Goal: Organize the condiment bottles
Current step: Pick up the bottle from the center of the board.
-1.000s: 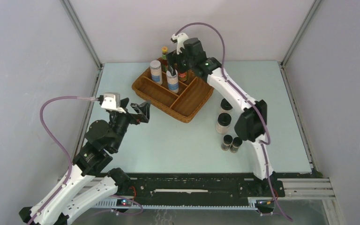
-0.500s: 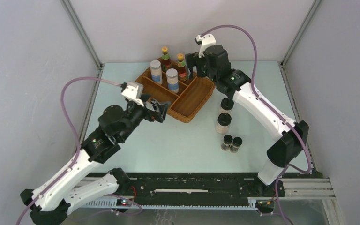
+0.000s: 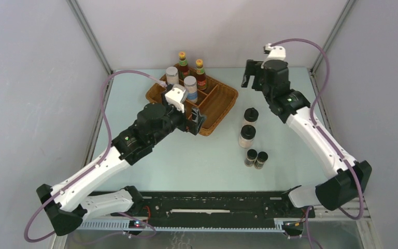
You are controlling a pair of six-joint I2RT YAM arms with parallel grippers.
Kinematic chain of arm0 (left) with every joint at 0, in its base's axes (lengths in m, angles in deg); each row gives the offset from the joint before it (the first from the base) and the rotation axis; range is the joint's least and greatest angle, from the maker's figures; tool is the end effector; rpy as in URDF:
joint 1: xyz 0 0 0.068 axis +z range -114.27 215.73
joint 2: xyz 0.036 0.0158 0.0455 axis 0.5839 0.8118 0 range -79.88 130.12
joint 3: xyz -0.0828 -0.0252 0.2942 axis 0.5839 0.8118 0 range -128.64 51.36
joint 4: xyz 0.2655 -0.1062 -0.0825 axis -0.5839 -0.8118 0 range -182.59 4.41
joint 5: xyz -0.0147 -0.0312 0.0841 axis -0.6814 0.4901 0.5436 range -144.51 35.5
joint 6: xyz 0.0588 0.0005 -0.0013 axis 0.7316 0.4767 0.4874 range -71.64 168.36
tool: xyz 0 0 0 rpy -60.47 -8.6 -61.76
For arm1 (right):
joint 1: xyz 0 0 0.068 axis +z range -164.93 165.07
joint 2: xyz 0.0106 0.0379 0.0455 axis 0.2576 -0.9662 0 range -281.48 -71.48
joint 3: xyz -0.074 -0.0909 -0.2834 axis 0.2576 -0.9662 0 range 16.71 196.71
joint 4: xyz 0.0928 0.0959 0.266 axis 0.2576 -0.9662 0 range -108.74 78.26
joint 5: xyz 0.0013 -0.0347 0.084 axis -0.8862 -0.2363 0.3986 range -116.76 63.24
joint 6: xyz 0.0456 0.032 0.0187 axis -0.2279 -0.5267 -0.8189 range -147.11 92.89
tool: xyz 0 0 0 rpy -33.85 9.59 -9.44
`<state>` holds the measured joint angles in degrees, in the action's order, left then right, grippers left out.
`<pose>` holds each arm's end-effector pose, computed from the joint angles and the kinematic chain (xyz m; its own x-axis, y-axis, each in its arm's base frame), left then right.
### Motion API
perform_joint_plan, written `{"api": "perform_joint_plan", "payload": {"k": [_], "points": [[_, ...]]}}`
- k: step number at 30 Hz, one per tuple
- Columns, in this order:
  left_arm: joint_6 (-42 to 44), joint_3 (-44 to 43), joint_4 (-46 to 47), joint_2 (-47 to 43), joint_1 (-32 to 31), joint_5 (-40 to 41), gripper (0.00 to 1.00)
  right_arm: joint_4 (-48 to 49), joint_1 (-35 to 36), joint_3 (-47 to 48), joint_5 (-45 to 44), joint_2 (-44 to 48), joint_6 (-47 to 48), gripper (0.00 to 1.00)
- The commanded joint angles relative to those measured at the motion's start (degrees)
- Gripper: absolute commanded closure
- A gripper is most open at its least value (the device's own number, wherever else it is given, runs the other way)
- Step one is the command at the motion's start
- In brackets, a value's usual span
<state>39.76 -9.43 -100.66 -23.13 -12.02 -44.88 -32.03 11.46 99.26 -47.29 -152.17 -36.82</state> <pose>0.1723 -0.1790 0.4210 -0.2198 0.0227 -0.9753 0.5931 0.7968 -0.1152 0.3298 0.1470 0.4416 -0.2990 0.0280 -0.9538 -0.0687 0.9963 0.0508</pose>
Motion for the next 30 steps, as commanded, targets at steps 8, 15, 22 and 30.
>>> {"api": "perform_joint_plan", "payload": {"k": [8, 15, 22, 30], "points": [[3.18, -8.96, 2.41, 9.84, -0.91, -1.94, 0.0, -1.5, -9.63, -5.18, 0.41, 7.29, -7.07, 0.01], [3.99, -15.02, 2.5, 17.1, -1.03, -3.92, 0.0, -3.26, -15.46, -8.72, -1.62, 10.19, -11.43, 0.0], [4.86, -20.34, 1.99, 24.47, -1.14, -5.79, 0.0, -1.7, -20.95, -13.58, -1.51, 14.61, -14.85, 0.0], [6.79, -29.17, -1.67, 34.54, -1.12, -6.4, 0.0, -1.03, -24.04, -16.23, 0.32, 15.86, -17.49, 0.0]]}}
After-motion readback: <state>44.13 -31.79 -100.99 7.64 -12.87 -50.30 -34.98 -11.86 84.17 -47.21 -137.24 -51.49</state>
